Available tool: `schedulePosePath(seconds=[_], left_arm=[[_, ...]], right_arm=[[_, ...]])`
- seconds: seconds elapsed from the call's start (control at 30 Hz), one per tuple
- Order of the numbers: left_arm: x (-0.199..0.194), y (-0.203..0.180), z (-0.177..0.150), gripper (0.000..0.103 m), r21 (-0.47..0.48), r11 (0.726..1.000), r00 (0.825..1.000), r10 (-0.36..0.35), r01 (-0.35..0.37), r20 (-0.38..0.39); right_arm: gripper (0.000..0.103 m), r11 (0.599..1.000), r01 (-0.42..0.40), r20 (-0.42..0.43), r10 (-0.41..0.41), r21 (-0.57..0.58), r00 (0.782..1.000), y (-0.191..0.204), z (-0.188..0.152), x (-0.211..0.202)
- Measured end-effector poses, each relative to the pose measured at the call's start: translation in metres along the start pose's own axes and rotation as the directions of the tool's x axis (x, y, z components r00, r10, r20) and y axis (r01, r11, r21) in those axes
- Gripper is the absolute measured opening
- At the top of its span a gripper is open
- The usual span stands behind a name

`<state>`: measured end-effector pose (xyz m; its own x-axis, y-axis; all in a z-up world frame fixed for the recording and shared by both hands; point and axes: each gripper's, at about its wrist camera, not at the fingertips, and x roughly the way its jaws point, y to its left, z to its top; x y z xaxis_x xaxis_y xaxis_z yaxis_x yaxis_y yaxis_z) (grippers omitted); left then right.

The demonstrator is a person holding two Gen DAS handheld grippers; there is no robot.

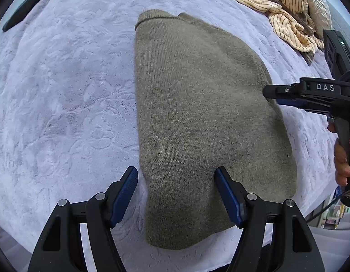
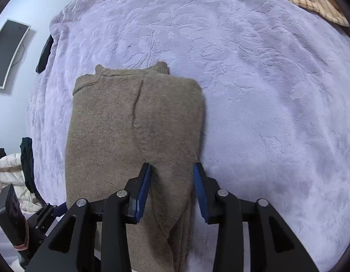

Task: Fold small clothes

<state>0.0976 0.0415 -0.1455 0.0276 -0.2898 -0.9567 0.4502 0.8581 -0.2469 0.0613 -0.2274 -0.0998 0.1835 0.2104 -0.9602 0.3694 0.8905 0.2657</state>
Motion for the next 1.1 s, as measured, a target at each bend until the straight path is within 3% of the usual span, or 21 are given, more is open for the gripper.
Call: schedulePosePath(seconds=[0.17,0.2,0.27,0.37,0.47,0.6,0.67,0.77,0.9,1.1], left_arm=[[-0.013,-0.002,-0.004,0.073,0.021,0.999,0.999,0.038,-0.038,0.016],[-0.016,-0.002,-0.005,0.084,0.023,0.999,0.999,0.047,-0.047,0.016],[-0.022,-0.003,-0.007,0.097,0.026,0.998,0.998,0.065,-0.065,0.024],[-0.030,-0.005,-0.012,0.097,0.028,0.997,0.996,0.077,-0.078,0.033],[-0.038,-0.007,-0.016,0.097,0.021,0.997,0.996,0.078,-0.079,0.042],[-0.054,-0.011,-0.024,0.097,0.028,0.989,0.986,0.143,-0.146,0.087],[-0.061,-0.013,-0.028,0.097,0.038,0.984,0.981,0.168,-0.172,0.097],[-0.066,-0.015,-0.027,0.097,0.048,0.984,0.982,0.165,-0.170,0.094],[-0.072,-0.012,-0.030,0.097,0.019,0.987,0.985,0.157,-0.158,0.075],[-0.082,-0.011,-0.033,0.097,-0.012,0.982,0.980,0.189,-0.189,0.059]], right_arm=[[0.050,0.999,-0.005,-0.016,0.005,0.032,1.000,-0.002,-0.018,-0.013],[0.053,0.999,-0.003,-0.016,0.004,0.032,1.000,0.000,-0.023,-0.016],[0.057,0.999,-0.002,-0.020,0.002,0.033,1.000,0.002,-0.035,-0.022],[0.059,0.999,-0.005,-0.026,0.006,0.046,1.000,0.007,-0.053,-0.030],[0.069,0.999,0.006,-0.026,-0.004,0.053,1.000,0.012,-0.070,-0.038],[0.073,0.998,0.019,-0.021,-0.018,0.061,1.000,0.021,-0.090,-0.050],[0.084,0.997,0.042,-0.020,-0.040,0.059,0.999,0.027,-0.099,-0.055],[0.085,0.996,0.084,0.001,-0.084,0.041,0.996,0.037,-0.109,-0.065],[0.096,0.989,0.147,0.031,-0.147,0.014,0.989,0.051,-0.116,-0.077],[0.096,0.979,0.202,0.087,-0.201,-0.007,0.976,0.068,-0.121,-0.094]])
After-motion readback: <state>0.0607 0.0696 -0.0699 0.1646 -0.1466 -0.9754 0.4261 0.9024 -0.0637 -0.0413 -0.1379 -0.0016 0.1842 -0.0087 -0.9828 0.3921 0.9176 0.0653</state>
